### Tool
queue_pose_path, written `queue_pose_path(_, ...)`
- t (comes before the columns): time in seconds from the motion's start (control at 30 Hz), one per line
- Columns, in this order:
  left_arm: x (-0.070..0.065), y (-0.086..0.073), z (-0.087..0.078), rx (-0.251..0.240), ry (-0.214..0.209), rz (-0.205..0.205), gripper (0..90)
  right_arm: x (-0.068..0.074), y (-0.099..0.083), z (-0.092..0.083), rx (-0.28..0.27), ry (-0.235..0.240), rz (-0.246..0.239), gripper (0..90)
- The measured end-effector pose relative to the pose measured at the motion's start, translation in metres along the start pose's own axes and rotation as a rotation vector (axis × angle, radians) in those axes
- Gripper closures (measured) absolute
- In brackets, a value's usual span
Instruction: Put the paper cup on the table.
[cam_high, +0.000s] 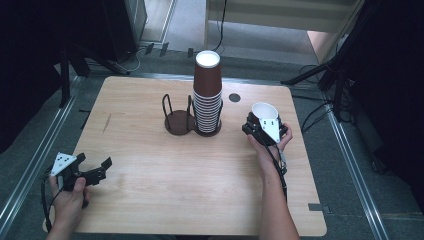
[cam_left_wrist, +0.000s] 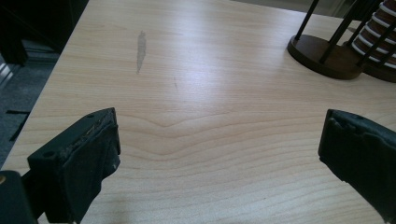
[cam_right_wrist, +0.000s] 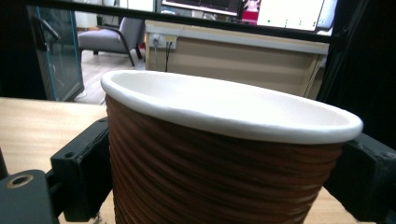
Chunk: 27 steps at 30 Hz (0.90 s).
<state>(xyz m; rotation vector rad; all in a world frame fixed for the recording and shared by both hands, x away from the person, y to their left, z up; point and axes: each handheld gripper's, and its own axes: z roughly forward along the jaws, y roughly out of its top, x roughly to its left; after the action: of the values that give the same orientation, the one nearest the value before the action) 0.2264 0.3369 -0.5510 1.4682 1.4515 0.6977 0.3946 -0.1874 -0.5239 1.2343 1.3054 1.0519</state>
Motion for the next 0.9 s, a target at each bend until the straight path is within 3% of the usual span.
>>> queue_pose_path(0.1,0.0,0.0,0.0,0.004,-0.002,0.005,0.0,-0.003,-0.002,0.001,0.013,0.005,0.005,8.0)
queue_pose_path(0.3,0.0,0.0,0.0,0.002,-0.01,0.007,0.0,-0.003,-0.009,0.002,0.034,0.01,-0.041,7.3)
queue_pose_path(0.6,-0.001,0.0,0.001,0.007,-0.012,0.014,0.0,-0.007,-0.017,0.001,0.073,0.006,-0.009,8.2)
queue_pose_path(0.8,-0.002,0.0,0.001,0.01,-0.014,0.021,0.0,-0.016,-0.014,-0.002,0.112,0.06,0.035,0.0)
queue_pose_path(0.9,-0.001,0.0,0.001,0.011,-0.013,0.019,0.0,-0.019,-0.011,-0.006,0.117,0.088,0.04,0.0)
